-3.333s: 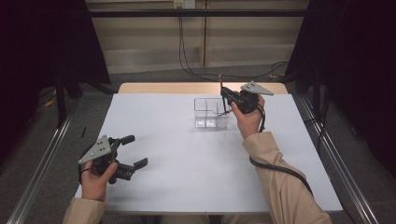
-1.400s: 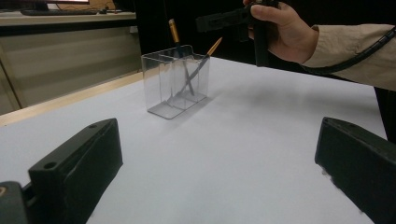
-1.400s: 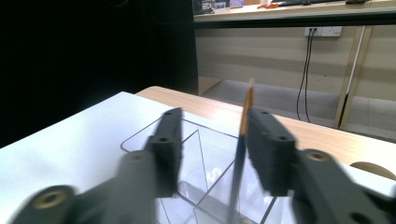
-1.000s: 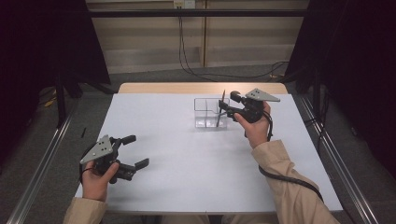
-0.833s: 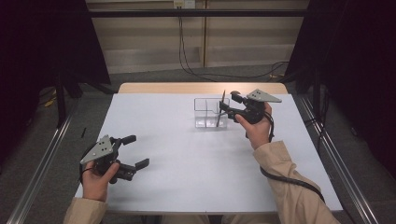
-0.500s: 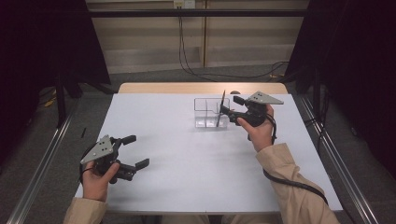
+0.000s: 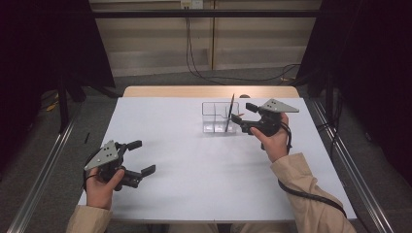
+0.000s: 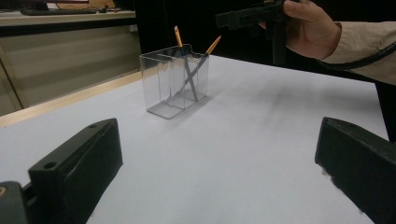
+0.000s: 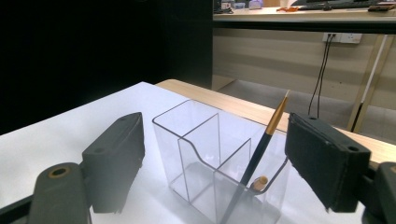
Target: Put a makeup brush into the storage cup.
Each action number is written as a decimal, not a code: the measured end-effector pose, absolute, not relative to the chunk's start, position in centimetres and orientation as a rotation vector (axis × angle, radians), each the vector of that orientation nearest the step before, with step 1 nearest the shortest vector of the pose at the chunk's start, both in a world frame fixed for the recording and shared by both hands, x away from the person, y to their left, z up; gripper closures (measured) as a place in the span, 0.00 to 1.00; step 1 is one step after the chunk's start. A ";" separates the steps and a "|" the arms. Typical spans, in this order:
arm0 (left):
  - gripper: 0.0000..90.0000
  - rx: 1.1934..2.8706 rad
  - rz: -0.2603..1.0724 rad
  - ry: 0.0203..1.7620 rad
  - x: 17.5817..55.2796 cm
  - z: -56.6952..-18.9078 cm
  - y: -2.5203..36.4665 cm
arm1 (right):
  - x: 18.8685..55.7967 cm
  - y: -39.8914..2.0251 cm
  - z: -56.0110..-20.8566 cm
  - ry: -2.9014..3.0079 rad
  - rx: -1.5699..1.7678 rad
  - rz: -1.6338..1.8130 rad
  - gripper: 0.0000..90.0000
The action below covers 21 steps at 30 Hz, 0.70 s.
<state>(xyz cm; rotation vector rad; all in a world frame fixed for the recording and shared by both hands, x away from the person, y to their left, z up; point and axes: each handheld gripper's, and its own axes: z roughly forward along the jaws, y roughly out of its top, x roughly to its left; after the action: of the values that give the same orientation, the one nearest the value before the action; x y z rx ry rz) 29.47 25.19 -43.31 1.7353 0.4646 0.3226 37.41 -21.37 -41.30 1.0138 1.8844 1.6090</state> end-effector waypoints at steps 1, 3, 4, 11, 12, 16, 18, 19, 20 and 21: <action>0.01 1.736 0.322 0.464 29.5 -43.3 25.2 | 37.3 -21.4 -41.3 1.882 1.011 1.612 0.21; 0.01 1.743 0.319 0.463 29.5 -43.3 25.1 | 37.1 -21.4 -41.3 1.885 1.005 1.615 0.21; 0.01 1.742 0.319 0.463 29.5 -43.3 25.1 | 37.0 -21.4 -41.2 1.888 1.005 1.610 0.21; 0.01 1.746 0.319 0.459 29.5 -43.3 25.1 | 36.5 -21.7 -41.3 1.897 0.991 1.611 0.20; 0.01 1.746 0.318 0.458 29.5 -43.3 25.1 | 36.4 -21.7 -41.3 1.899 0.992 1.612 0.20; 0.01 1.744 0.317 0.458 29.5 -43.3 25.0 | 36.1 -21.8 -41.3 1.908 0.979 1.609 0.19; 0.01 1.744 0.316 0.458 29.5 -43.3 25.0 | 35.9 -21.9 -41.4 1.909 0.979 1.609 0.19; 0.01 1.744 0.316 0.459 29.6 -43.3 25.0 | 35.8 -21.9 -41.4 1.913 0.973 1.609 0.19; 0.01 1.745 0.317 0.459 29.6 -43.3 25.0 | 35.7 -21.9 -41.4 1.910 0.976 1.609 0.19; 0.01 1.743 0.315 0.459 29.6 -43.3 25.0 | 35.6 -21.9 -41.4 1.910 0.974 1.609 0.19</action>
<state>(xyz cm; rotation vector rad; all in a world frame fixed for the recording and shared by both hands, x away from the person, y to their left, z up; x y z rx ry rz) 29.55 25.03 -43.31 1.7432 0.4590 0.3149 35.65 -21.94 -41.42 0.9742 1.9100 1.6086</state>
